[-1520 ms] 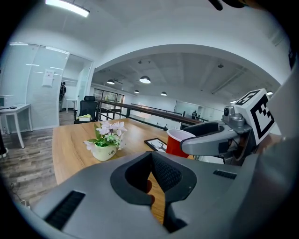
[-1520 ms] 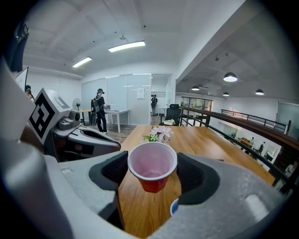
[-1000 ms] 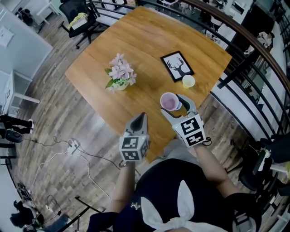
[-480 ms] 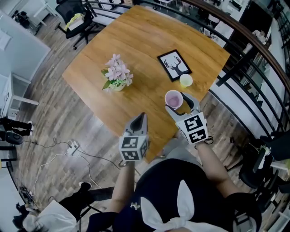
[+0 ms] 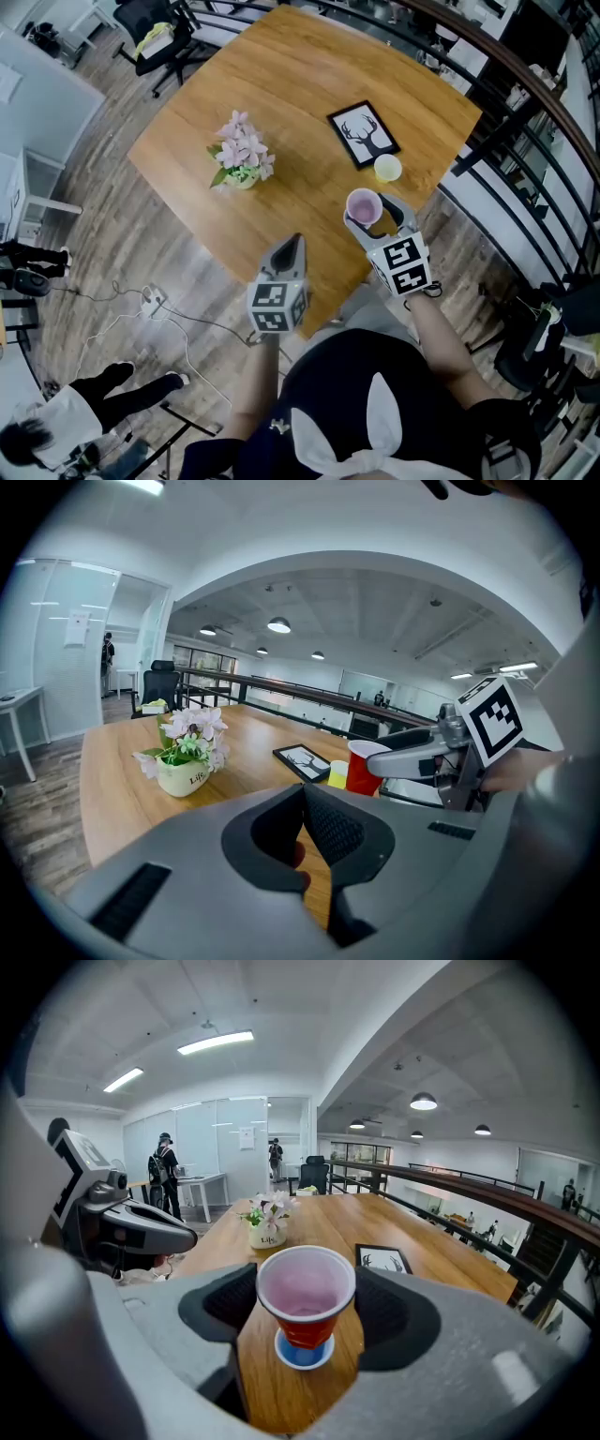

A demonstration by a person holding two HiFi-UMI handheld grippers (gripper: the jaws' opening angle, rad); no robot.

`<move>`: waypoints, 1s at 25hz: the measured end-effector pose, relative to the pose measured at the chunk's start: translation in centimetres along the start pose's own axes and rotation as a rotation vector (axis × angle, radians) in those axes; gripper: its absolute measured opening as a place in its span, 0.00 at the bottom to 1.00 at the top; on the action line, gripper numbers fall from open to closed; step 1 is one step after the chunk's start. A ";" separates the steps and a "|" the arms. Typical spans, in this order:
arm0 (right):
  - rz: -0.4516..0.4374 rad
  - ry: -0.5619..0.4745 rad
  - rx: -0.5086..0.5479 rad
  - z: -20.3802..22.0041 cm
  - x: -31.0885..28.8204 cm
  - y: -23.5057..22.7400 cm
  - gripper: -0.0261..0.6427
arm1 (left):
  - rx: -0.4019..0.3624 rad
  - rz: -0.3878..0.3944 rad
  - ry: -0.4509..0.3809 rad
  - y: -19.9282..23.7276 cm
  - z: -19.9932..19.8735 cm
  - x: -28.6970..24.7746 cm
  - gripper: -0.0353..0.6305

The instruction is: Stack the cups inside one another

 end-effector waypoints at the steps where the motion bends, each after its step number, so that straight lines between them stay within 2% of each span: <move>1: -0.004 0.004 -0.002 0.2 -0.3 -0.1 0.52 | 0.000 -0.003 -0.001 0.1 0.0 -0.2 0.08; 11: -0.045 0.022 -0.021 2.0 -2.1 -0.5 0.52 | 0.007 -0.032 0.033 0.4 -0.2 -1.4 0.08; 25: -0.097 0.055 -0.039 4.6 -3.9 -0.2 0.53 | 0.012 -0.046 0.032 0.7 -0.1 -2.4 0.08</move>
Point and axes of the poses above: the fingertips, and each gripper's own axes: x backward along the fingers, y to its left, z out of its underside, the point moved 10 cm from there along x, backward along the fingers, and after that the axes turned 15 degrees about x, right-handed, at the moved point
